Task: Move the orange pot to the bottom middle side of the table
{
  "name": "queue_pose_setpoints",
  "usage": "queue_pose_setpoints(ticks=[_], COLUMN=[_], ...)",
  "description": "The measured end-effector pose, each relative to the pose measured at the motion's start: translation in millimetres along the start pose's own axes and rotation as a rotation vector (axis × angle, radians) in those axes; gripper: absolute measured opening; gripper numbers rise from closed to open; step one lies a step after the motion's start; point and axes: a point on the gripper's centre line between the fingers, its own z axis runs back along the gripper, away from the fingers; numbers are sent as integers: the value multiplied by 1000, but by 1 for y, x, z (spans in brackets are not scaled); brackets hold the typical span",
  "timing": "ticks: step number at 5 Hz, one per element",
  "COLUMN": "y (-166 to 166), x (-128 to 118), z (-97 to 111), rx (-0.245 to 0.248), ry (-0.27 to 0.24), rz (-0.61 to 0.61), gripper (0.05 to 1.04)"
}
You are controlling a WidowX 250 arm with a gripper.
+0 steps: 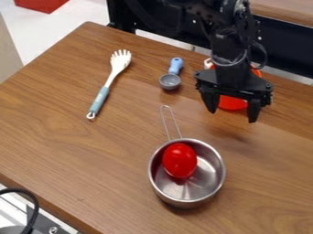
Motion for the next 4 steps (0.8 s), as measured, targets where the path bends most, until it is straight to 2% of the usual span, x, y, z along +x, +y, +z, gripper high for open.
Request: queue_pose_setpoints(ticks=[1, 2, 3, 4], y=[3, 14, 33, 53], x=[-6, 2, 16, 30], z=[-9, -6, 2, 5], rx=[11, 51, 93, 107], ry=[31, 2, -22, -62], rz=[8, 116, 302, 516], gripper=[999, 999, 999, 999])
